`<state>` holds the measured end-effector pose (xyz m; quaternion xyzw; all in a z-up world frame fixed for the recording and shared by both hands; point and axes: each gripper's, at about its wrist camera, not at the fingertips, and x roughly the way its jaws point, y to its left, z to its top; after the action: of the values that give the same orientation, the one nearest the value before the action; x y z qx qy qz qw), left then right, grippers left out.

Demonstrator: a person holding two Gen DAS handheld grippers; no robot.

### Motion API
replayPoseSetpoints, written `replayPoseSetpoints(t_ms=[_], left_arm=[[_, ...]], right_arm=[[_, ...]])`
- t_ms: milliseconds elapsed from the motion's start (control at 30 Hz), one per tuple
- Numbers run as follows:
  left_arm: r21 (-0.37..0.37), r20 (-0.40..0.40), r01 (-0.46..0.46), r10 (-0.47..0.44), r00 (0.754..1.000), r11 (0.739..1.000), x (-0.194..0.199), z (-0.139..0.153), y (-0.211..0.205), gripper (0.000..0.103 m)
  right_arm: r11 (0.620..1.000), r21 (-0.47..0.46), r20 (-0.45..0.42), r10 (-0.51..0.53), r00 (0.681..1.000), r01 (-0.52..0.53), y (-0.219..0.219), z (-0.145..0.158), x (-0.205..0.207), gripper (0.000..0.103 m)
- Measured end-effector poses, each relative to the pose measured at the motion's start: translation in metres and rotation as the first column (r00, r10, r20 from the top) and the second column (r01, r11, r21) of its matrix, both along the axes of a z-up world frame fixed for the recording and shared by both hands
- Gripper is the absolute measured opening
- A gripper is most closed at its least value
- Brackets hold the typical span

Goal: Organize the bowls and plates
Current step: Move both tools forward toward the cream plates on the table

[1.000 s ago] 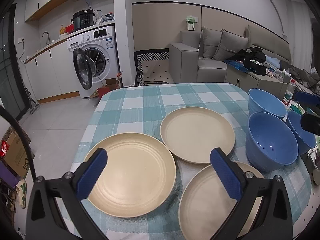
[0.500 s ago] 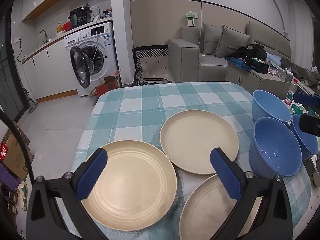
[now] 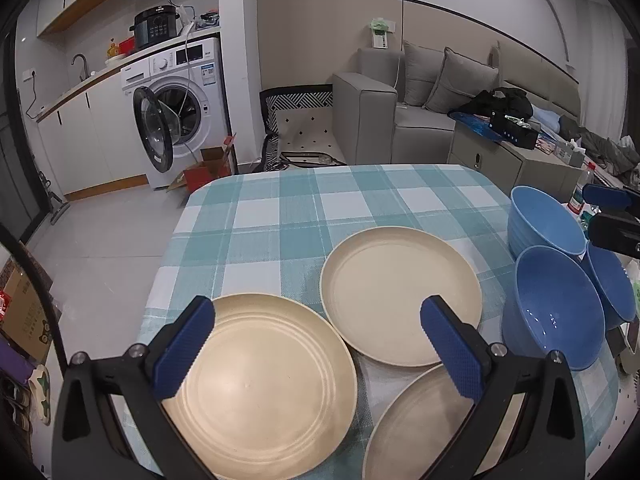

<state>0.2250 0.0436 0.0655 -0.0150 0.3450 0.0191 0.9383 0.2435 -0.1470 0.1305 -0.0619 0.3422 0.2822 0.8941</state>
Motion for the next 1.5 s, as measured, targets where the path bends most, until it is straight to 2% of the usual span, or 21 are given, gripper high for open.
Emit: replayPoseSetpoints(t_ms=[467,767,1500], left_arm=[[-0.020,-0.024,0.008,-0.008,1.000,1.000,0.023,0.003,0.012,0.103],[-0.024,-0.051,0.013,-0.015,0.999,1.000,0.035,-0.006,0.012,0.103],[0.006,-0.117,0.044,-0.043,0.992,0.999,0.070,-0.025,0.000,0.103]], right_arm=[[0.999,-0.025,-0.083,-0.026,0.996,0.024,0.002,-0.007,0.035,0.103],[0.999,-0.044,-0.148,-0.027,0.989,0.021,0.008,-0.022,0.051,0.103],[0.995,-0.096,-0.217,-0.005,0.976,-0.016,0.024,-0.045,0.082,0.103]])
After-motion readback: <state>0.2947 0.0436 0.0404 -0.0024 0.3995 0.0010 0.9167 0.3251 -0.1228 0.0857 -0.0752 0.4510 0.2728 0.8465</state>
